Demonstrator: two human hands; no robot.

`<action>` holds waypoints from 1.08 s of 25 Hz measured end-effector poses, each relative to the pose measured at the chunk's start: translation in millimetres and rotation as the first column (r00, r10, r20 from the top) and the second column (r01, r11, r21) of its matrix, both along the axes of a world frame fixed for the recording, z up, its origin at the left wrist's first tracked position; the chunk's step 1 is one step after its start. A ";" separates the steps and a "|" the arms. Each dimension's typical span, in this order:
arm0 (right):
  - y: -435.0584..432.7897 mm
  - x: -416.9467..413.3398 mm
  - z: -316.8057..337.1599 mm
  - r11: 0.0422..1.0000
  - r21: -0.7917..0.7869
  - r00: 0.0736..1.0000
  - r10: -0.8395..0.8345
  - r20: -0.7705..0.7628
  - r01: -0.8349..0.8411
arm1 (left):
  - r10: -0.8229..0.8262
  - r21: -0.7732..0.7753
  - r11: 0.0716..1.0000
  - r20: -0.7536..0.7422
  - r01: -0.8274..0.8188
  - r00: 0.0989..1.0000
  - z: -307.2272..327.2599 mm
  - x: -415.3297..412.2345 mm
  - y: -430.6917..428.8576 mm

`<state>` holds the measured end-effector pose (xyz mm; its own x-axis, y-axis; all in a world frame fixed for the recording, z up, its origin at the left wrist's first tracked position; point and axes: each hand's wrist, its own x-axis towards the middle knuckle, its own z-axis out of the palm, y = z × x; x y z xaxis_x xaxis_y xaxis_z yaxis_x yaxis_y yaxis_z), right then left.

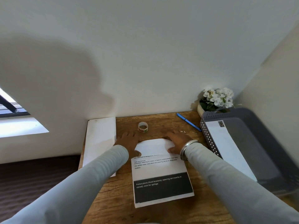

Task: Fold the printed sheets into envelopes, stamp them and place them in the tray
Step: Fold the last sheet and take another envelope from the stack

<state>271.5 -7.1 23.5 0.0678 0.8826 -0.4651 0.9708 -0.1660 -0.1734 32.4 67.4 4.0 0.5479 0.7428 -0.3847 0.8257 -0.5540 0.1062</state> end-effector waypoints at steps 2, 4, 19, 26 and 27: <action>2.8 -2.7 2.1 1.000 -0.005 1.000 0.002 -0.007 -0.002 | 0.019 -0.012 1.000 0.002 -0.019 1.000 0.0 1.8 -0.4; 4.3 -5.5 2.3 1.000 -0.017 1.000 0.000 -0.006 0.000 | 0.050 -0.035 0.998 0.038 -0.048 0.998 -1.3 0.4 0.0; -12.4 -6.7 28.8 0.874 0.482 0.981 0.038 -0.190 0.059 | 0.116 0.011 0.988 0.590 -0.152 0.799 23.1 -12.7 -20.0; -39.7 -13.9 12.3 0.844 0.536 0.980 0.093 -0.177 0.017 | 0.077 0.004 0.996 0.527 -0.093 0.847 1.4 -21.6 -49.3; -42.2 -14.3 10.6 0.838 0.545 0.984 0.109 -0.139 -0.016 | 0.063 0.020 0.996 0.513 -0.085 0.856 -0.9 -22.7 -51.0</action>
<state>257.2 -49.3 34.1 -0.0296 0.9958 0.0869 0.9277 0.0597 -0.3684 9.7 16.5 3.1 0.6024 0.7974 -0.0348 0.6998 -0.5066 0.5036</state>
